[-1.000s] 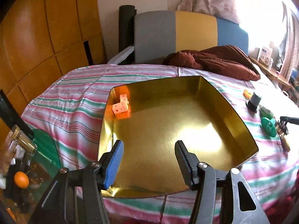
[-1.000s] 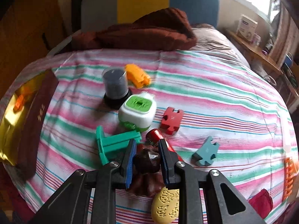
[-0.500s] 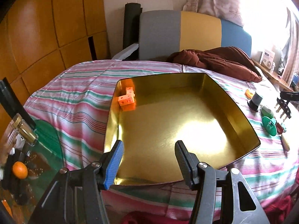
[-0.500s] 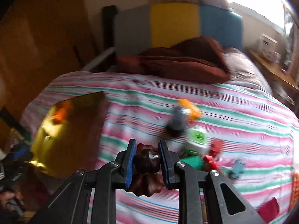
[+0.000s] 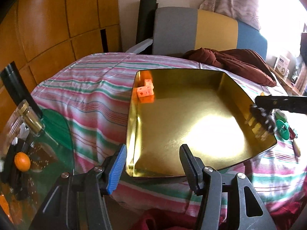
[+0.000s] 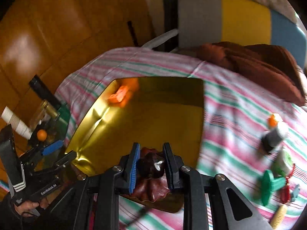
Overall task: Organize rigid objects
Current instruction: 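Carry the brown flower piece into the gold tray and open the right gripper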
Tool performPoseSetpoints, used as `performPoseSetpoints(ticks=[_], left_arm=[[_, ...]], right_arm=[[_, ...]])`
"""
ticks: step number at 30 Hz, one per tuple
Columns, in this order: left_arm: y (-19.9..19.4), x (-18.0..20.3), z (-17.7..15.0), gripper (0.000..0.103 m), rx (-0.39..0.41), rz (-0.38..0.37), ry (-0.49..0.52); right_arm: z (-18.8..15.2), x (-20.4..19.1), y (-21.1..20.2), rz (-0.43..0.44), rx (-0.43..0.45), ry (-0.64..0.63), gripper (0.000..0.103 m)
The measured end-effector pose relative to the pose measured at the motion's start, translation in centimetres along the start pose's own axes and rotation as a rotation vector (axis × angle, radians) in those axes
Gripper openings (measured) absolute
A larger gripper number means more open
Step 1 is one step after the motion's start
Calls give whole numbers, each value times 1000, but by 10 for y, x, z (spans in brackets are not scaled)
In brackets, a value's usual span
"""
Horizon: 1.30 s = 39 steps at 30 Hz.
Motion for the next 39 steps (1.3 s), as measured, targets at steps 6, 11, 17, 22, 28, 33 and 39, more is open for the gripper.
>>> performPoseSetpoints(ticks=[6, 11, 17, 22, 28, 33, 39], left_arm=[[-3, -17, -2, 58, 2, 5, -49], [-5, -39, -4, 58, 5, 20, -105], [0, -58, -6, 58, -7, 30, -154], [4, -64, -6, 58, -15, 21, -171], [6, -63, -7, 58, -23, 5, -179], [2, -62, -7, 58, -9, 8, -175], [-6, -56, -6, 58, 14, 17, -154]], right_arm=[[21, -38, 31, 48, -46, -34, 23], [51, -63, 60, 60, -75, -30, 23], [87, -90, 102, 14, -118, -26, 23], [111, -94, 131, -28, -140, 51, 24], [125, -91, 135, 85, -116, 154, 47], [112, -88, 112, 71, -75, 125, 47], [83, -68, 79, 58, -28, 120, 48]])
Point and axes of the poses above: each gripper's, at about its wrist camera, not at the fingertips, and y roughly the way its jaws point, x to its right, z to its top, the point moved 2 cm from there along y, roughly the way its jaws point, and after that the axes turned 9 degrees about -x, right-handed, at the moved point
